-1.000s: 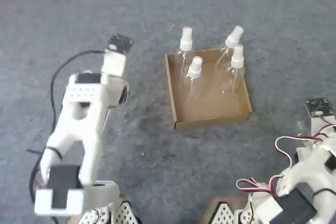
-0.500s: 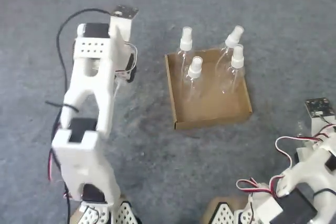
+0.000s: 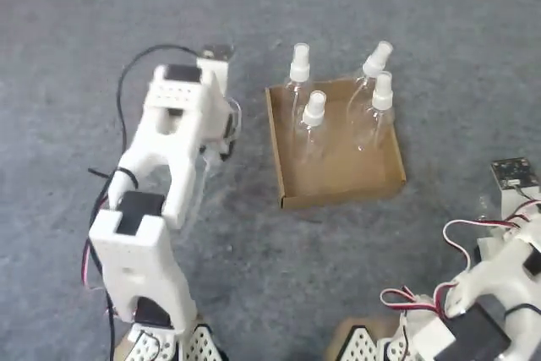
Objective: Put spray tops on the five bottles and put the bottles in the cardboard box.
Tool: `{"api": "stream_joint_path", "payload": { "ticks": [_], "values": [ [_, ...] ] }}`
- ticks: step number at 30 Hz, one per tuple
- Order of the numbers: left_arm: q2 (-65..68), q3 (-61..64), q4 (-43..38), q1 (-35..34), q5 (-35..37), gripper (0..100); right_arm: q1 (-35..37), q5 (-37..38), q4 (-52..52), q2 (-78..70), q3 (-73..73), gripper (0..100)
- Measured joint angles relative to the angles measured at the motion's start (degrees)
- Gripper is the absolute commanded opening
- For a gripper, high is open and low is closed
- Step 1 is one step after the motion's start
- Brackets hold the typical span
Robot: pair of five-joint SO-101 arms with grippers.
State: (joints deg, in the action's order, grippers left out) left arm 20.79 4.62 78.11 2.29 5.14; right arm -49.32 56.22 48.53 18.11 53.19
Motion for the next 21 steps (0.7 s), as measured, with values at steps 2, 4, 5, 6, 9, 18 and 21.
{"api": "stream_joint_path", "payload": {
  "ticks": [2,4,5,6,9,18,21],
  "values": [
    [-2.64,7.65,-7.03,0.44,2.37,7,0.0,0.0,0.0,0.0,0.0,1.8],
    [-5.54,14.68,-13.8,0.09,3.25,7,0.0,0.09,0.0,0.0,0.0,1.9],
    [-7.12,17.93,-16.79,0.0,3.34,7,0.0,0.18,0.0,0.0,0.0,2.0],
    [-8.53,20.57,-19.08,0.35,3.34,9,0.0,0.18,0.0,0.0,0.0,2.0],
    [-11.34,24.97,-21.54,0.79,2.73,18,0.0,0.18,0.0,0.0,0.0,2.1],
    [-13.1,22.68,-16.44,0.62,-3.25,20,0.0,0.18,0.0,0.0,0.0,2.2],
    [-13.1,19.08,-15.03,0.62,-4.31,20,0.0,0.18,0.0,0.0,0.0,2.2]
  ]
}}
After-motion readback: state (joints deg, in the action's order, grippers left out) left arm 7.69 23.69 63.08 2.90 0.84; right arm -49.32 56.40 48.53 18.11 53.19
